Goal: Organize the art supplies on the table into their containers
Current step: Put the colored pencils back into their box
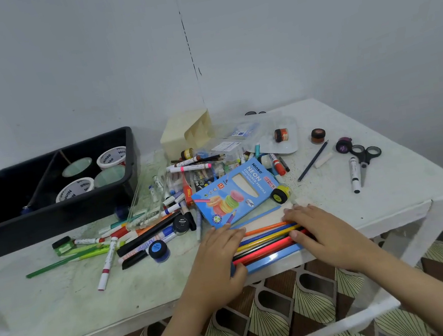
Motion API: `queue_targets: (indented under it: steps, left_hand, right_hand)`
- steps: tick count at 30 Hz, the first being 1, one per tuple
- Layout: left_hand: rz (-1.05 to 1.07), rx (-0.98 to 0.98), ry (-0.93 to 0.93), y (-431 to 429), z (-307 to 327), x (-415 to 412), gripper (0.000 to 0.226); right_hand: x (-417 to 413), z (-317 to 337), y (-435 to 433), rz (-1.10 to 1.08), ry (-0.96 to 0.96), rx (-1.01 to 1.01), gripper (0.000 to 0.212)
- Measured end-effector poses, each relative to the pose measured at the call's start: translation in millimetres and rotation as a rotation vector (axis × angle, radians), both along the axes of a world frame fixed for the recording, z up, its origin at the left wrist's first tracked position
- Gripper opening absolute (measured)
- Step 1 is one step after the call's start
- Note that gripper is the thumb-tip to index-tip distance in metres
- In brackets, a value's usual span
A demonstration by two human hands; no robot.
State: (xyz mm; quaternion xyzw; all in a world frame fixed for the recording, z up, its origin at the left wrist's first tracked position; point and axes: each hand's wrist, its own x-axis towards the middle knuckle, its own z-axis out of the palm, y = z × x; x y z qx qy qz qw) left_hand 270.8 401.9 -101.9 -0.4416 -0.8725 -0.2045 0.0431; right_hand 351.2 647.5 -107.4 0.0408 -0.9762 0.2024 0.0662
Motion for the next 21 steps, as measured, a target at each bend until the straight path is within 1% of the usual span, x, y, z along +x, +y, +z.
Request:
queue_targets:
  steps: [4, 8, 10, 13, 15, 18, 21]
  left_hand:
    - [-0.013, 0.038, 0.022, 0, -2, -1, 0.064]
    - [-0.029, 0.082, 0.038, -2, -7, -1, 0.052]
    - [-0.028, 0.087, 0.048, -4, -9, -2, 0.048]
    - [-0.021, 0.094, 0.064, -9, -11, -4, 0.046]
    - [-0.007, 0.096, 0.061, -12, -13, -5, 0.050]
    - [0.001, 0.073, 0.083, -13, -14, -6, 0.052]
    - [0.003, 0.079, 0.111, -10, -11, -7, 0.046]
  right_hand:
    - [-2, 1, 2, 0.002, -0.030, 0.015, 0.063]
    - [-5, -1, 2, 0.011, -0.040, 0.023, 0.084]
    - [-4, -1, 3, 0.016, -0.042, 0.021, 0.090]
    - [-2, -1, 3, 0.026, -0.034, 0.094, 0.093]
    - [-3, -2, 4, 0.018, -0.020, 0.144, 0.093]
    - [-5, -5, 5, 0.014, -0.017, 0.110, 0.094]
    - [-7, -1, 6, 0.015, -0.006, 0.015, 0.094]
